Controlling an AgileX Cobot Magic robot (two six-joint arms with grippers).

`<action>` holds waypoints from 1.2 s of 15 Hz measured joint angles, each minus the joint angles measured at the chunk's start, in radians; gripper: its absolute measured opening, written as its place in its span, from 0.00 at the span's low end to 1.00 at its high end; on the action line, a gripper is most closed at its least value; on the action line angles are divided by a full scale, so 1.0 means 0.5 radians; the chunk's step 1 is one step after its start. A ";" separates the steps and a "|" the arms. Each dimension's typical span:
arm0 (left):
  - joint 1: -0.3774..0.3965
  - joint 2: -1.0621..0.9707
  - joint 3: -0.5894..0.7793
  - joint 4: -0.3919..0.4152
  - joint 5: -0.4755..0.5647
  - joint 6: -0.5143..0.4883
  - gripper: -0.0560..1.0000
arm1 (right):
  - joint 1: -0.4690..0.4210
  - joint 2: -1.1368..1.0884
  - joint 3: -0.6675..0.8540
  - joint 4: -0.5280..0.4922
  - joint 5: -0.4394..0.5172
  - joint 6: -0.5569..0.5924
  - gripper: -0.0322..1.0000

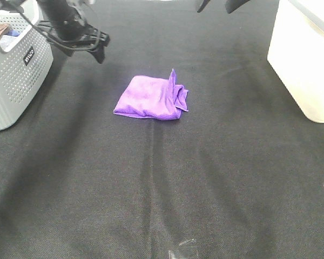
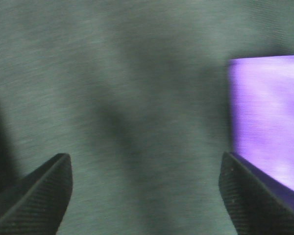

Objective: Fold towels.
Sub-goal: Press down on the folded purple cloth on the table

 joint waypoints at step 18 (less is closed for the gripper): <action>0.084 0.000 0.000 -0.090 0.006 0.002 0.77 | 0.092 0.922 -0.010 0.768 -0.508 -0.862 0.73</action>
